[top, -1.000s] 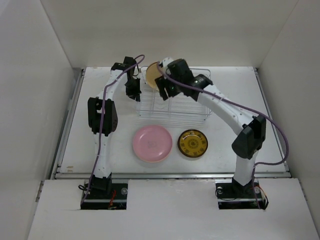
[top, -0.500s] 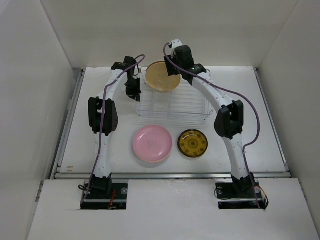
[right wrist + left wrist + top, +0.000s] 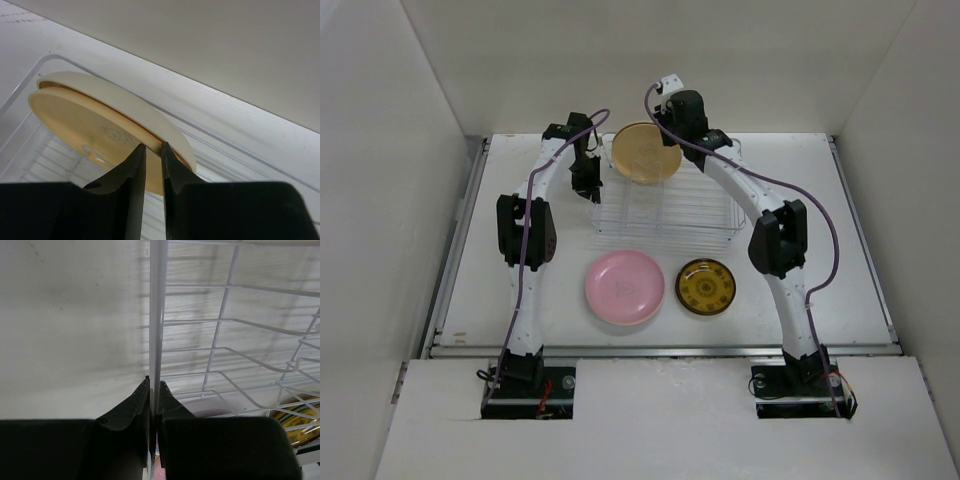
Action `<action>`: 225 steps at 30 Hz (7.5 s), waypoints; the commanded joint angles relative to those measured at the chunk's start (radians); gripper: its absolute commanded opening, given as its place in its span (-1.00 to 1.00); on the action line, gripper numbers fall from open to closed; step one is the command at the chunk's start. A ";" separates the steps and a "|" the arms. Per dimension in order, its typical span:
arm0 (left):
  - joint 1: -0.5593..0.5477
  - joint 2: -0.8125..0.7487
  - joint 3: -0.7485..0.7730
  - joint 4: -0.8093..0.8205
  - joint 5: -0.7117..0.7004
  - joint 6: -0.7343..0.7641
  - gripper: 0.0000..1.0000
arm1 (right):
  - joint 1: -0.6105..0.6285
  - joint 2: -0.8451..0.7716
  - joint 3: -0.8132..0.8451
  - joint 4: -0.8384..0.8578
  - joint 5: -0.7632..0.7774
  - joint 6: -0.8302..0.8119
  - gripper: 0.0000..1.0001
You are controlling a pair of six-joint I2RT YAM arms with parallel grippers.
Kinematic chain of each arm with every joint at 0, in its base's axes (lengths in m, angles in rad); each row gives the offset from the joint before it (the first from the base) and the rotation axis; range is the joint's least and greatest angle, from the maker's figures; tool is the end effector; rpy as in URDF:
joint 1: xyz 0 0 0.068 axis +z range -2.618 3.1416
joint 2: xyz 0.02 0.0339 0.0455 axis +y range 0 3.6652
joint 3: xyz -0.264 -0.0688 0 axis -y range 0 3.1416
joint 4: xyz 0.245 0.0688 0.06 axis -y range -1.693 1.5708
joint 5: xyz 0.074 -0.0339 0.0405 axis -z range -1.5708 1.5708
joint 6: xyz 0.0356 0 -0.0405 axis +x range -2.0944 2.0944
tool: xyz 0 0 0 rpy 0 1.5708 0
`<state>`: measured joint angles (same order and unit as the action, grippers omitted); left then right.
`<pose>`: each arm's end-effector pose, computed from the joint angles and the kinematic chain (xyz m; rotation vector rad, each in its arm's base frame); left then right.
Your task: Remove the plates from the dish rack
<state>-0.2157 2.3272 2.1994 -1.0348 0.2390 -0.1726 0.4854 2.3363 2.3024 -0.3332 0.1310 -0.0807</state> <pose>0.4817 -0.1142 0.2341 0.1278 2.7529 -0.4346 0.4903 0.2534 0.3163 -0.4568 1.8826 0.1428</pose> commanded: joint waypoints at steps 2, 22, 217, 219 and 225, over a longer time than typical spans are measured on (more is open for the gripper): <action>0.006 0.064 -0.009 -0.062 0.056 -0.057 -1.00 | -0.005 -0.002 -0.018 0.036 -0.042 -0.008 -0.50; 0.006 0.064 -0.009 -0.062 0.046 -0.057 -1.00 | -0.014 0.043 -0.060 -0.007 -0.104 0.002 -0.83; 0.231 -0.480 -0.127 -0.179 -0.311 0.122 0.47 | -0.072 -1.173 -0.906 -0.767 0.837 0.740 1.00; 0.320 -0.499 -0.189 -0.211 -0.287 0.142 0.47 | -0.117 -1.242 -0.917 -0.767 0.812 0.740 1.00; 0.505 -0.571 -0.328 -0.234 -0.276 0.186 0.46 | -0.145 -1.338 -0.929 -0.785 0.605 0.676 1.00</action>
<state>0.2375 1.8416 1.9171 -1.2060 -0.0341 -0.0246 0.3416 1.0359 1.3624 -1.0904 0.8402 0.6128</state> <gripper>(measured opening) 0.734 0.999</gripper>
